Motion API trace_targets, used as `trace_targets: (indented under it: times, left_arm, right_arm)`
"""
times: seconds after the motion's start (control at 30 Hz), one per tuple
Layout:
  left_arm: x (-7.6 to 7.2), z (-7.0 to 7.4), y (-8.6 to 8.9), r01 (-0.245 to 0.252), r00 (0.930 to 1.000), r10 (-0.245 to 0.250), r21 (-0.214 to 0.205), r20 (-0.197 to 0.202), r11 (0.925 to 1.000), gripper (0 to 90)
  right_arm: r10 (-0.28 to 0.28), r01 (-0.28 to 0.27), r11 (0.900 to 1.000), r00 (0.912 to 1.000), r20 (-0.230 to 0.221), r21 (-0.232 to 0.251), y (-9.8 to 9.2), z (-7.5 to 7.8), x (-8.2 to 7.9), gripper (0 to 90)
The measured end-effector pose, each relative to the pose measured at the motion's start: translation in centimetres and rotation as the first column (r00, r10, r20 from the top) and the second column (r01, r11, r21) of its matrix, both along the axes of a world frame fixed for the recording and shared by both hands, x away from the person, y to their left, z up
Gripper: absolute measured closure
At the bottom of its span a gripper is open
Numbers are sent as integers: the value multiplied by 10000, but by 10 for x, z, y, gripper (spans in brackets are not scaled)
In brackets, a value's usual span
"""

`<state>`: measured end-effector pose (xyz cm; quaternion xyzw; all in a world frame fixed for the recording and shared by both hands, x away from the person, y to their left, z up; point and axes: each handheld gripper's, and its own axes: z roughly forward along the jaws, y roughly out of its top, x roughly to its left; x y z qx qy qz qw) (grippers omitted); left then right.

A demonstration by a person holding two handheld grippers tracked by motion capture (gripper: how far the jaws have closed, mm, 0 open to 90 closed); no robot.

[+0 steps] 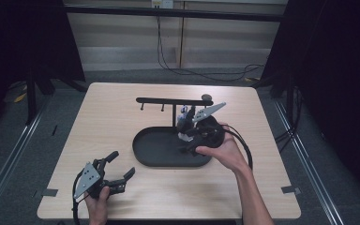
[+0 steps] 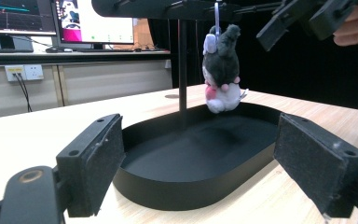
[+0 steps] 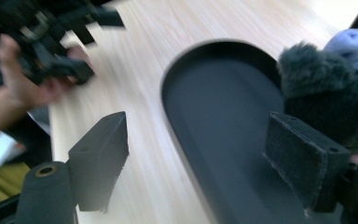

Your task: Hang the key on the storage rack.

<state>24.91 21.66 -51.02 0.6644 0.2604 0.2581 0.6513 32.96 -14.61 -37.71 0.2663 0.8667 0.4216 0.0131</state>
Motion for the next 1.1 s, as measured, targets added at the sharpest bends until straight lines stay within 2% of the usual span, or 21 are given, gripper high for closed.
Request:
trace_targets:
  times: [0.03, 0.17, 0.2, 0.37, 0.4, 0.47, 0.5, 0.53, 0.67, 0.7, 0.73, 0.77, 0.8, 0.83, 0.87, 0.93, 0.97, 1.0, 1.03, 1.07, 1.1]
  left_arm:
    - [0, 0, 0, 0, 10000, 0, 0, 0, 10000, 157]
    - [0, 0, 0, -8, 10000, 8, -18, -10, 10000, 157]
    - [0, 0, 0, -23, 10000, 22, -48, -38, 10000, 157]
    - [0, 0, 0, 5, 10000, -5, 17, 11, 10000, 157]
    - [0, 0, 0, 6, 10000, -6, 15, 13, 10000, 157]
    - [0, 0, 0, 2, 10000, -2, 2, 4, 10000, 157]
    - [0, 0, 0, 2, 10000, -2, 2, 4, 10000, 157]
    - [0, 0, 0, -3, 10000, 3, -19, -7, 10000, 157]
    - [0, 0, 0, 1, 10000, -1, 0, 2, 10000, 157]
    - [0, 0, 0, 0, 10000, 0, 2, 2, 10000, 158]
    - [0, 0, 0, 1, 10000, -1, 5, 1, 10000, 158]
    - [0, 0, 0, 1, 10000, -1, 5, 1, 10000, 157]
    - [0, 0, 0, 1, 10000, -1, 8, 2, 10000, 157]
    - [0, 0, 0, 1, 10000, -1, 8, 2, 10000, 157]
    - [0, 0, 0, 1, 10000, -1, 7, -1, 10000, 158]
    - [0, 0, 0, 2, 10000, -2, 11, 2, 10000, 158]
    - [0, 0, 0, 3, 10000, -3, 17, 9, 10000, 158]
    - [0, 0, 0, 2, 10000, -2, 14, 7, 10000, 158]
    - [0, 0, 0, 1, 10000, -1, 17, 7, 10000, 157]
    - [0, 0, 0, 1, 10000, -1, 4, -2, 10000, 157]
    - [0, 0, 0, 1, 10000, -1, 4, -2, 10000, 158]
  right_arm:
    - [-50, 50, 9995, 10000, 8, 322, -2, -2, -3, 219]
    - [-485, 467, 9967, 9985, 265, 657, -6, -11, -13, 193]
    - [-519, 499, 9941, 9985, 185, 960, -9, -19, -19, 185]
    - [-911, 855, 9891, 9949, 424, 1196, -14, -35, -32, 142]
    - [-1310, 1184, 9814, 9884, 765, 1508, -20, -43, -39, 142]
    - [-1766, 1591, 9689, 9811, 787, 1896, -27, -50, -44, 143]
    - [-1766, 1591, 9689, 9811, 787, 1896, -27, -50, -44, 143]
    - [-1953, 1780, 9671, 9773, 822, 1819, -29, -54, -47, 143]
    - [-2812, 2514, 9430, 9523, 1182, 2182, -37, -71, -61, 142]
    - [-3058, 2732, 9376, 9424, 1356, 2152, -38, -78, -65, 143]
    - [-3358, 2982, 9294, 9277, 1633, 2175, -39, -86, -71, 142]
    - [-3358, 2982, 9294, 9277, 1633, 2175, -39, -86, -71, 142]
    - [-3720, 3208, 9140, 9069, 1979, 2483, -41, -95, -77, 141]
    - [-3720, 3208, 9140, 9069, 1979, 2483, -41, -95, -77, 141]
    - [-4074, 3443, 8966, 8879, 2138, 2786, -44, -103, -81, 141]
    - [-4287, 3581, 8876, 8723, 2352, 2898, -45, -109, -85, 141]
    - [-4338, 3562, 8834, 8675, 2435, 3046, -45, -111, -86, 141]
    - [-4338, 3562, 8834, 8675, 2435, 3046, -45, -111, -86, 141]
    - [-4516, 3665, 8766, 8505, 2698, 3118, -45, -115, -89, 140]
    - [-4680, 3775, 8683, 8383, 2796, 3217, -44, -118, -90, 142]
    - [-4796, 3816, 8603, 8307, 2828, 3380, -44, -121, -91, 140]
